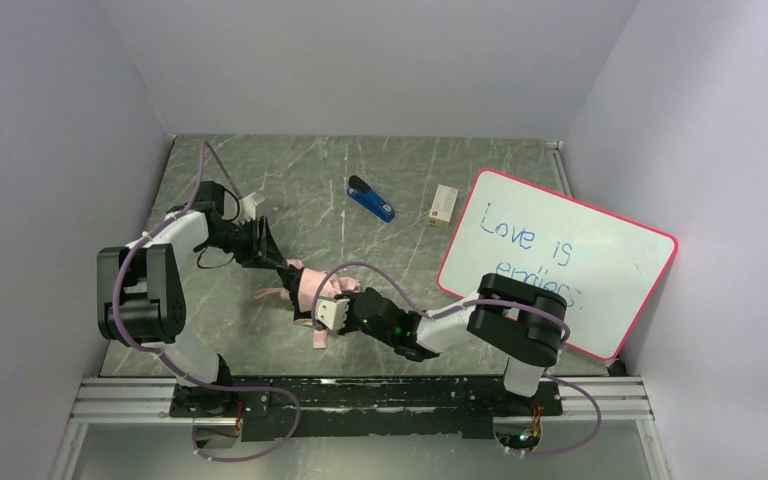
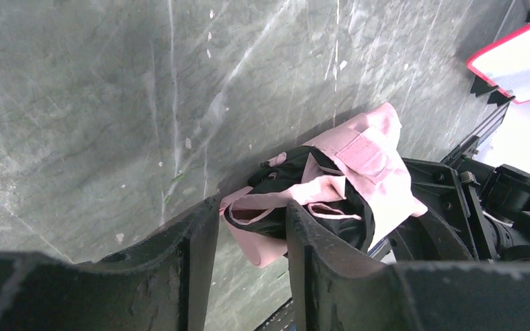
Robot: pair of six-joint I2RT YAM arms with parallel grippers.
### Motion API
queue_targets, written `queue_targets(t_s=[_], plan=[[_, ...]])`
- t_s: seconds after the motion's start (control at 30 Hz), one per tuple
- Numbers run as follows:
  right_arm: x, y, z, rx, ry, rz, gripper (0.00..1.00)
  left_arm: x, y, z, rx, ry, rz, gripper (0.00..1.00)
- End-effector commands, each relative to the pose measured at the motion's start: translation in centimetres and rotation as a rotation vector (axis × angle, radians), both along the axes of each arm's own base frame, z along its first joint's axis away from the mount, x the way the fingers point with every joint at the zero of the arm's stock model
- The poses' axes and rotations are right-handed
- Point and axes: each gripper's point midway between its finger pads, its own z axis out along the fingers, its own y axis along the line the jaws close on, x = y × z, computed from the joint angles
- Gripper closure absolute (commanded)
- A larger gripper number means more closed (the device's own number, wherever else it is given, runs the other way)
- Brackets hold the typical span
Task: Put away the umbrella
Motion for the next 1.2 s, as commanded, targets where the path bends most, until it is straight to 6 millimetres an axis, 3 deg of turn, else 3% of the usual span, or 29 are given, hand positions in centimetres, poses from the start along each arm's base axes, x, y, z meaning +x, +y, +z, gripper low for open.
queue_targets(t_s=[0.0, 0.33, 0.47, 0.73, 1.17], plan=[[-2.0, -2.8, -5.6, -0.208, 0.096, 0.033, 0.89, 0.7, -0.5, 1.0, -0.013, -0.05, 0.002, 0.58], [-2.1, -2.9, -5.6, -0.211, 0.096, 0.031, 0.89, 0.5, -1.2, 1.1, -0.029, -0.04, -0.028, 0.8], [-2.1, -2.9, -5.6, -0.211, 0.094, 0.032, 0.89, 0.7, -1.2, 1.5, -0.027, -0.046, -0.036, 0.95], [-2.2, -2.8, -5.6, -0.215, 0.089, 0.035, 0.89, 2.9, -2.0, 4.6, -0.035, -0.135, -0.07, 0.95], [-2.3, -2.8, -5.5, -0.223, 0.082, 0.04, 0.89, 1.3, -11.0, 6.7, 0.006, -0.281, -0.346, 0.95]])
